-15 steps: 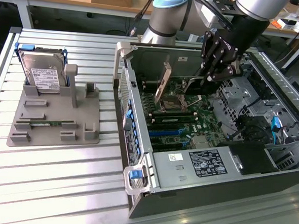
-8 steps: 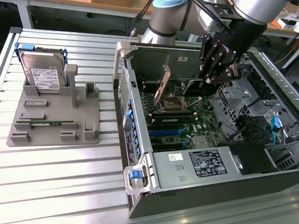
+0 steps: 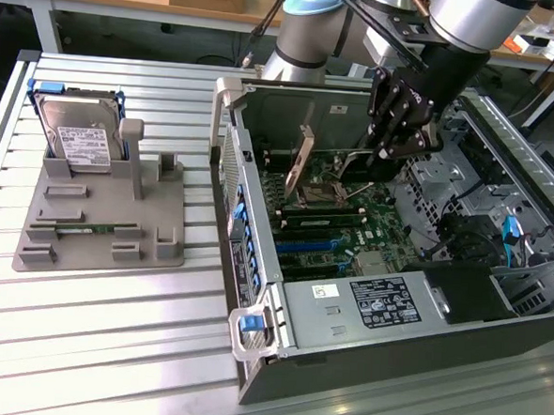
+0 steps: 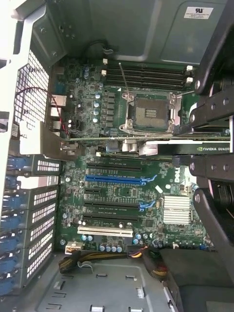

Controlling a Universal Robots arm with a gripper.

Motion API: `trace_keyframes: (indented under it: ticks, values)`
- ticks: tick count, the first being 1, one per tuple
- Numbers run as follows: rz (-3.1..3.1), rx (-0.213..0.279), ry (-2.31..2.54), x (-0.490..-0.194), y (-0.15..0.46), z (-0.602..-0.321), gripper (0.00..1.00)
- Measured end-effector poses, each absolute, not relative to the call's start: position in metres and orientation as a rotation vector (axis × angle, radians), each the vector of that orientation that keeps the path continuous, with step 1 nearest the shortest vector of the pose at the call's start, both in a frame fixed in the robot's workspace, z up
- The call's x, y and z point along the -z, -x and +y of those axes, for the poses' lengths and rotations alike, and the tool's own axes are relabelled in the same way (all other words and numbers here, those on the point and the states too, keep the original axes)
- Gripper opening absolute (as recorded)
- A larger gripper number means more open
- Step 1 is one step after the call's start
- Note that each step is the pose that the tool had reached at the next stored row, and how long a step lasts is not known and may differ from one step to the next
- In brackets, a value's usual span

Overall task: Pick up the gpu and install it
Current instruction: 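Insert the gpu into the slot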

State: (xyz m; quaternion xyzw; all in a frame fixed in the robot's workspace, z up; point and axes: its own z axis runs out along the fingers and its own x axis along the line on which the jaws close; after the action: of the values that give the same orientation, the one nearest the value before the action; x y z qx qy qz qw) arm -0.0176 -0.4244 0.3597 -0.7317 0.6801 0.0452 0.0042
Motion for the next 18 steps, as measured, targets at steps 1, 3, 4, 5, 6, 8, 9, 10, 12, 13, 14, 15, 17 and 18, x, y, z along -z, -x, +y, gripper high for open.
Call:
trace_keyframes:
  ticks: [1,3,4,5,6,8,9,10,12,13,14,15,17,18]
  values:
    - [2.131,-0.142,2.292,-0.359,0.018,-0.424,0.26]
    - [2.131,-0.142,2.292,-0.357,0.018,-0.424,0.26]
    - [2.131,-0.142,2.292,-0.357,0.018,-0.424,0.26]
    - [2.131,-0.142,2.292,-0.356,0.018,-0.424,0.26]
    - [2.131,-0.142,2.292,-0.355,0.018,-0.424,0.26]
    - [2.131,-0.142,2.293,-0.354,0.018,-0.424,0.26]
    - [2.131,-0.142,2.292,-0.353,0.018,-0.424,0.26]
    - [2.131,-0.142,2.293,-0.353,0.018,-0.424,0.26]
    - [2.131,-0.142,2.293,-0.351,0.018,-0.424,0.26]
    - [2.131,-0.142,2.292,-0.351,0.018,-0.424,0.26]
    - [2.131,-0.142,2.292,-0.350,0.018,-0.424,0.26]
    - [2.131,-0.142,2.293,-0.349,0.018,-0.424,0.26]
    - [2.131,-0.142,2.293,-0.348,0.018,-0.424,0.26]
    - [2.131,-0.142,2.292,-0.347,0.018,-0.424,0.26]
